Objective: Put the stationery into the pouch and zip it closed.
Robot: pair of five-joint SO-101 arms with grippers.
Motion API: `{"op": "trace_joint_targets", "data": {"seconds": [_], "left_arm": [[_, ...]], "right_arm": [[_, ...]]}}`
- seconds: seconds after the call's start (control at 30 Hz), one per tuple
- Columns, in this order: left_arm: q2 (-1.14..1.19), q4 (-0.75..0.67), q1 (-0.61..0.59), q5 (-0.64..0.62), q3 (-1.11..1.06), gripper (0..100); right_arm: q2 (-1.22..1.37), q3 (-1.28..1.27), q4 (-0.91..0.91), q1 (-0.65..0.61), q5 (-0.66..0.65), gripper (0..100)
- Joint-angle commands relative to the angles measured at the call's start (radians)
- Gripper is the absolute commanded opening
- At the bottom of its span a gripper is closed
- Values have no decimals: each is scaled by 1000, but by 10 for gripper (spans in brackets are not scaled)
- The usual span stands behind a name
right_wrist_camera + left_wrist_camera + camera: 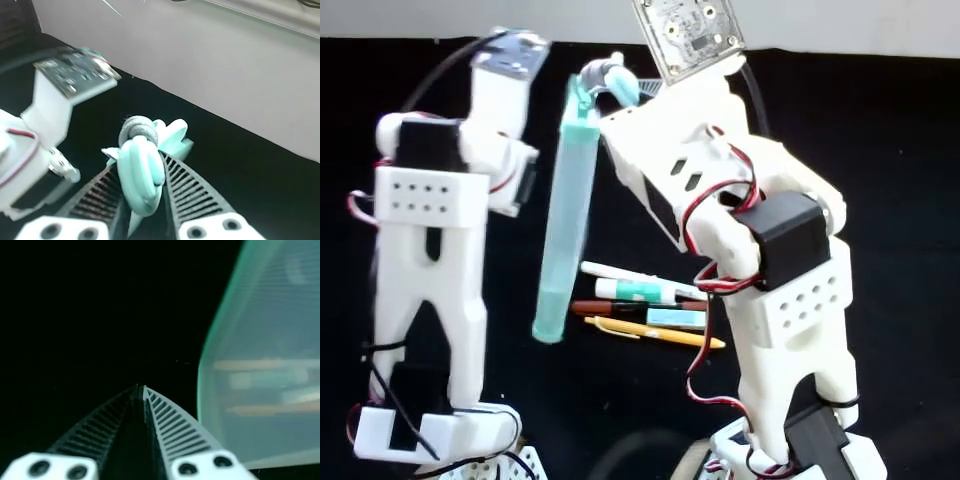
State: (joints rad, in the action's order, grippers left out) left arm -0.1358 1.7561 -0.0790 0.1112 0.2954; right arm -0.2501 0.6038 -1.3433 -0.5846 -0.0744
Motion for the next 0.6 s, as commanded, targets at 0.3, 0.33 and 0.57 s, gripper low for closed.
{"op": "trace_joint_targets", "data": {"seconds": [0.3,0.33,0.57], "left_arm": [[-42,5,-102,-6,13,9],[-42,5,-102,-6,13,9],[-42,-32,-124,-11,116,10]], "right_arm": [[-4,31,-24,-111,11,6],[-4,30,-28,-120,11,6],[-2,13,-19,-159,11,6]]}}
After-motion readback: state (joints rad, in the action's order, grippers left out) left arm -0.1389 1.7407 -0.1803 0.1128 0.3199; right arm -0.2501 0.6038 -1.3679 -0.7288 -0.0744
